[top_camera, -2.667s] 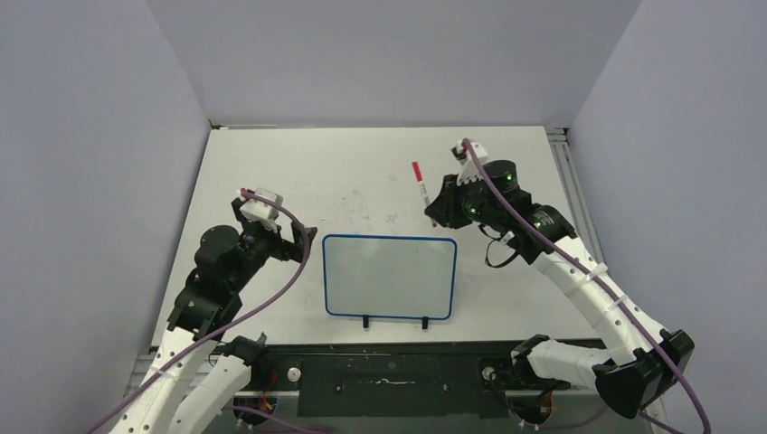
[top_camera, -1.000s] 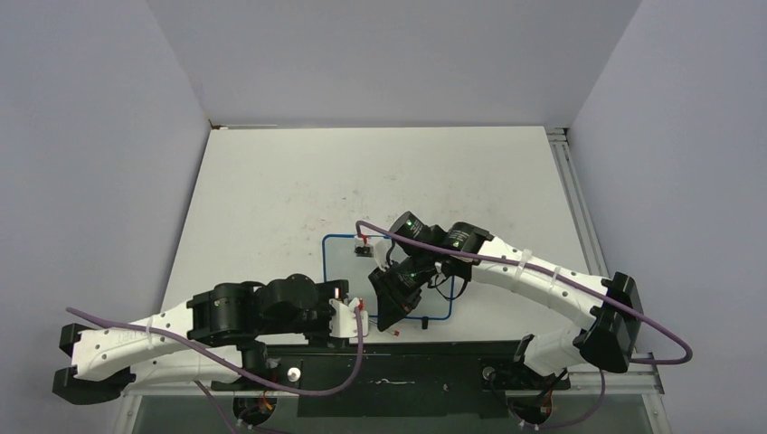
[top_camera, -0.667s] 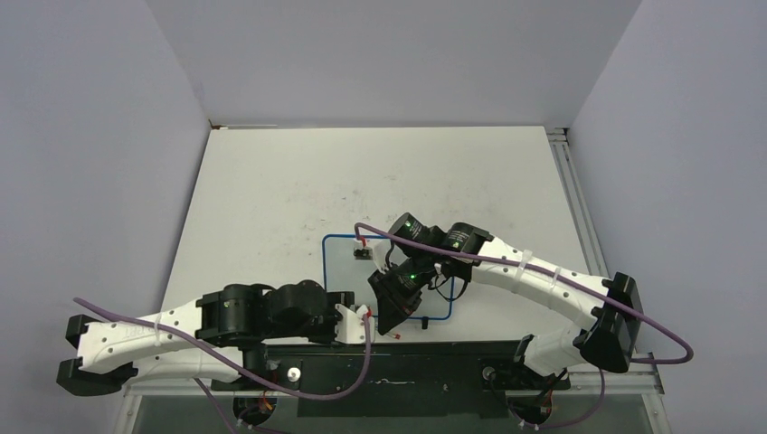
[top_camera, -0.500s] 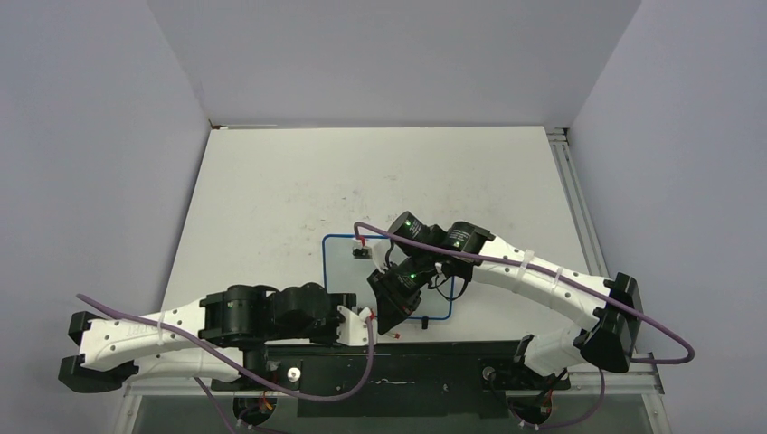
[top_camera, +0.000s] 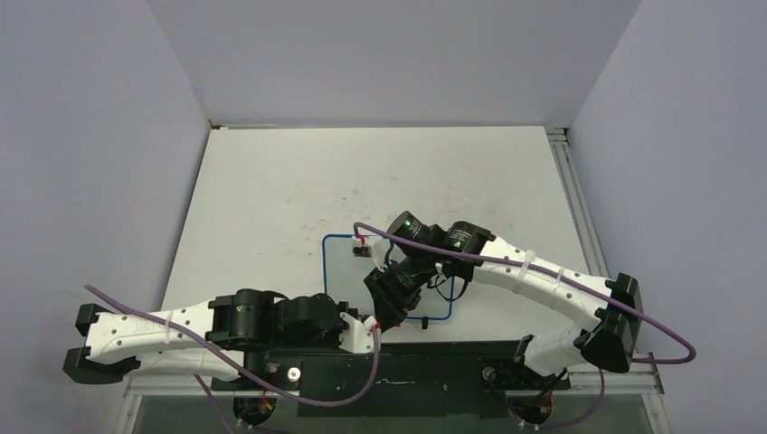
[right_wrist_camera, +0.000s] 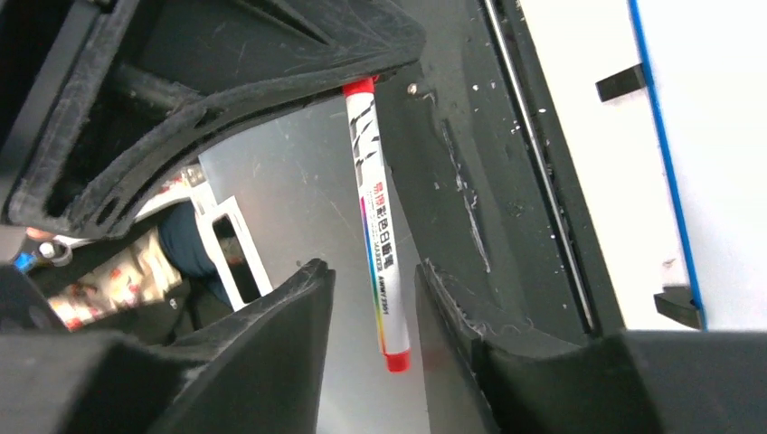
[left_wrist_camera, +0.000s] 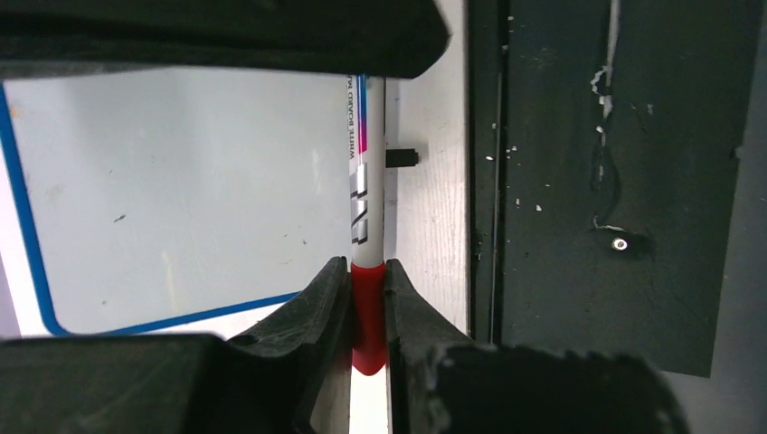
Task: Write a sentence on the whiteboard
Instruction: Open the whiteboard marker at the center of the board.
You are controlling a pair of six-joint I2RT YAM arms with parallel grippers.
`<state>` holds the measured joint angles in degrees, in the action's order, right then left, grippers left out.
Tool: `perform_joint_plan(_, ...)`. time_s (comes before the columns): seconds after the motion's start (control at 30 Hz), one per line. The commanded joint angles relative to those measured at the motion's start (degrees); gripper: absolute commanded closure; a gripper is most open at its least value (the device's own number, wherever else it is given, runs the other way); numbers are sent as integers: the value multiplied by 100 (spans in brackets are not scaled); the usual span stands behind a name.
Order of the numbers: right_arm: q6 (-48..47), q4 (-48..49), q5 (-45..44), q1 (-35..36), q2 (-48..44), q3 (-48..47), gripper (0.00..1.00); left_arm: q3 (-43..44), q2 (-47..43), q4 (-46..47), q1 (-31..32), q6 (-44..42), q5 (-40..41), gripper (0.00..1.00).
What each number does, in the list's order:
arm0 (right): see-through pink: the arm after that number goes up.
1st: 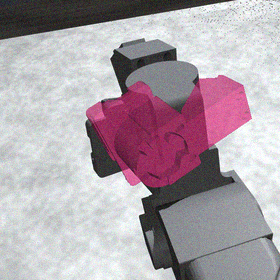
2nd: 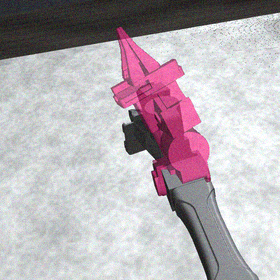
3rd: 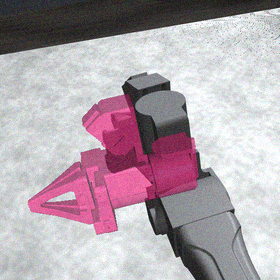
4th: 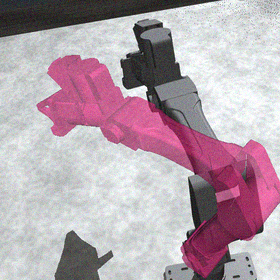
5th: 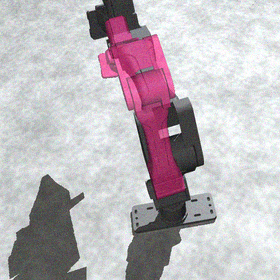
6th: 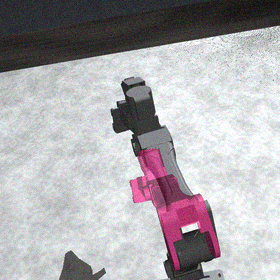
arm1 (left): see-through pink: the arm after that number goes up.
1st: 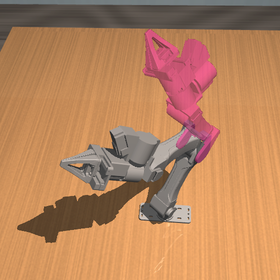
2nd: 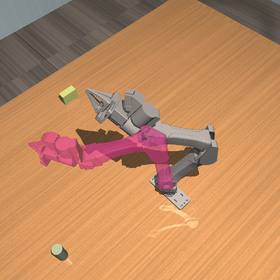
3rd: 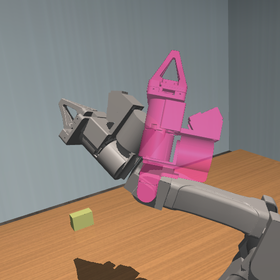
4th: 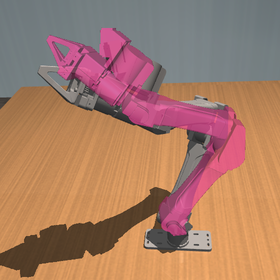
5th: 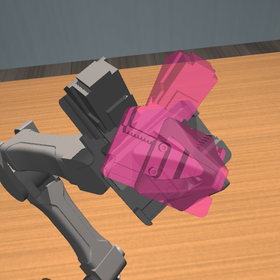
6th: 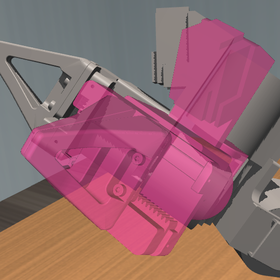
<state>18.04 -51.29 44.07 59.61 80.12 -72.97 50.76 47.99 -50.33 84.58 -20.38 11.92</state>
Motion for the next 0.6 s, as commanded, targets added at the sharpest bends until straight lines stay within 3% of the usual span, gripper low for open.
perform_joint_plan(0.0, 414, 323, -592, 25, -461, -18, 45, -13, -96, 304, 4, 607, 626, 100)
perform_joint_plan(0.07, 550, 542, -908, -7, -793, 183, 23, -155, -203, 546, -2, 830, 652, 100)
perform_joint_plan(0.17, 784, 971, -1423, -51, -1308, 618, 10, -390, -338, 1014, -2, 1005, 678, 100)
perform_joint_plan(0.37, 1635, 2509, -2099, -53, -2705, 1940, 3, -1035, -661, 2401, -164, 968, 700, 100)
perform_joint_plan(0.47, 1877, 3021, -2251, -47, -3114, 2347, 1, -1097, -727, 2570, -581, 813, 396, 100)
perform_joint_plan(0.57, 2072, 3555, -2245, -46, -3246, 2702, 9, -1094, -789, 2673, -1169, 765, -305, 100)
